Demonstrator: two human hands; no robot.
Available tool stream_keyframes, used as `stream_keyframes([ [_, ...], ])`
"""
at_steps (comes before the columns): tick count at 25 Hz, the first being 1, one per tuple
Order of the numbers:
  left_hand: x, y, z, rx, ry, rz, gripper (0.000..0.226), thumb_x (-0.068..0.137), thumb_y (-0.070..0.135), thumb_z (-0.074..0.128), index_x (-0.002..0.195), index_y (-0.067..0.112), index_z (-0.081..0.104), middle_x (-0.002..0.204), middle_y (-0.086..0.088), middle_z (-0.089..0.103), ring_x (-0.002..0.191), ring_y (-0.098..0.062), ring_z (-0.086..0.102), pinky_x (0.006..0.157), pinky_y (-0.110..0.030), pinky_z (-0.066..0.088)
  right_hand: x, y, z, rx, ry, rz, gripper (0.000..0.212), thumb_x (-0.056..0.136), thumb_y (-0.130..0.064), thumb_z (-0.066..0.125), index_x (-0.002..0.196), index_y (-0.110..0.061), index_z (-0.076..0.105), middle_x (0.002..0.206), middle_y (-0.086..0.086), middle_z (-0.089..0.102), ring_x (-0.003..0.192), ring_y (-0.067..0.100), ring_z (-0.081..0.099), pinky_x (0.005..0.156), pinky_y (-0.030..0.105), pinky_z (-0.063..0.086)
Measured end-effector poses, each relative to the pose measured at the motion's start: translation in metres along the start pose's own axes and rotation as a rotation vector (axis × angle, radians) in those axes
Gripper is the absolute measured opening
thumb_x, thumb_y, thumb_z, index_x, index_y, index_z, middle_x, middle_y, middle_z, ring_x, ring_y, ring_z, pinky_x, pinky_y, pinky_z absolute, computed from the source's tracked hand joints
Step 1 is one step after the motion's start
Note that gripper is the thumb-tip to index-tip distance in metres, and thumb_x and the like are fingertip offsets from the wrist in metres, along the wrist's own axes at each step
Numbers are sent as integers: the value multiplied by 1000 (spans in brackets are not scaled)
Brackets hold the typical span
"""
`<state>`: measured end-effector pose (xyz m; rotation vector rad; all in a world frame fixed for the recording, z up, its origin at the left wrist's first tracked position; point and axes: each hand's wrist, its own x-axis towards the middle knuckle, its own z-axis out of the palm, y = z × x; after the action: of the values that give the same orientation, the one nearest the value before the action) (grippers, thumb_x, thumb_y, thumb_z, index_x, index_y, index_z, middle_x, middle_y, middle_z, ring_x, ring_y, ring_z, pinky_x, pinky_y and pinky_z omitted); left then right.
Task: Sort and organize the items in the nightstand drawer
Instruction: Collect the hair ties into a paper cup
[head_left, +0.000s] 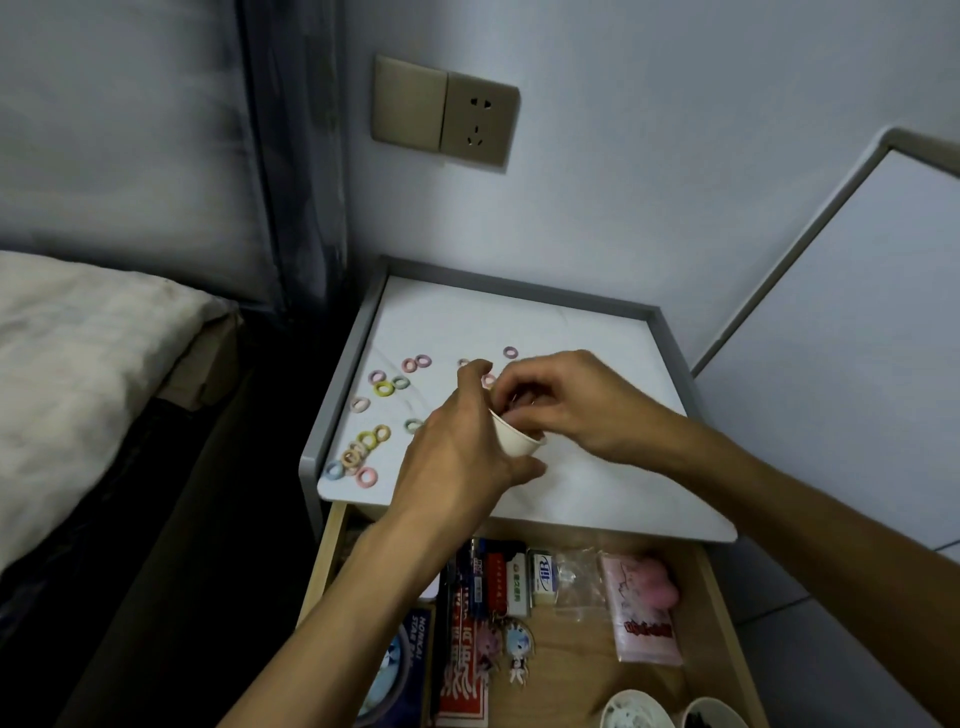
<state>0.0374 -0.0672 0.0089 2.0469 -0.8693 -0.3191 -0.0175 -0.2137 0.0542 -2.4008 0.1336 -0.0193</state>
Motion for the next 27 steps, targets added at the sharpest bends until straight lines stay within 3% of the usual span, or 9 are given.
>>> stream_keyframes([
  [2,0,0,-2,-5,26,-5,99,69,34,86,145,26,23,126,3,62,108,-18,62,82,-28,48,2,-9,-1,-2,-11,-13,20,86,-3,69,100,-16,75,85,-9,74,75,8,68,78,21,52],
  [4,1,-2,-7,12,61,-20,100,69,35,86,145,26,22,127,1,60,108,-19,59,77,-27,43,10,1,-11,153,138,24,16,86,-2,69,97,-13,76,83,-6,74,70,8,67,66,26,55],
  [6,2,-5,-13,30,91,-32,101,68,36,86,146,26,22,129,-1,58,112,-21,56,76,-27,39,27,31,-21,102,318,121,12,89,-7,68,97,-12,75,87,0,74,74,11,67,62,27,52],
  [9,4,-7,-21,37,104,-31,103,67,37,87,146,25,23,135,-2,55,120,-24,52,86,-33,43,56,92,-27,-199,303,417,24,90,-24,69,113,-16,70,111,3,69,101,18,63,78,27,47],
  [12,3,-11,-24,37,110,-21,103,66,36,88,146,25,23,133,-3,56,118,-23,53,87,-32,45,76,136,-16,-240,187,615,50,87,-42,69,129,-19,58,134,11,52,121,28,52,96,30,42],
  [14,3,-12,-25,47,115,-11,103,67,37,88,145,25,23,133,-3,56,118,-22,54,87,-32,45,86,147,-3,-249,211,585,45,85,-44,69,124,-25,58,134,12,49,120,30,50,99,36,45],
  [19,5,-18,-29,56,109,-18,102,68,39,86,146,25,22,134,-2,55,118,-21,53,83,-26,40,81,143,19,-293,212,330,6,91,-20,64,92,-25,63,108,4,51,98,22,55,77,25,38],
  [24,2,-15,-29,61,109,-12,101,68,40,86,145,26,23,134,-2,55,119,-21,53,87,-30,44,60,146,7,-330,60,258,18,98,-12,51,105,-22,66,112,2,55,98,12,52,74,10,36],
  [27,-1,-13,-28,63,105,-12,101,68,40,86,145,25,23,135,-3,55,119,-22,53,88,-30,44,50,147,2,-369,-21,212,21,96,-16,60,116,-20,64,115,-1,54,101,9,49,77,8,38],
])
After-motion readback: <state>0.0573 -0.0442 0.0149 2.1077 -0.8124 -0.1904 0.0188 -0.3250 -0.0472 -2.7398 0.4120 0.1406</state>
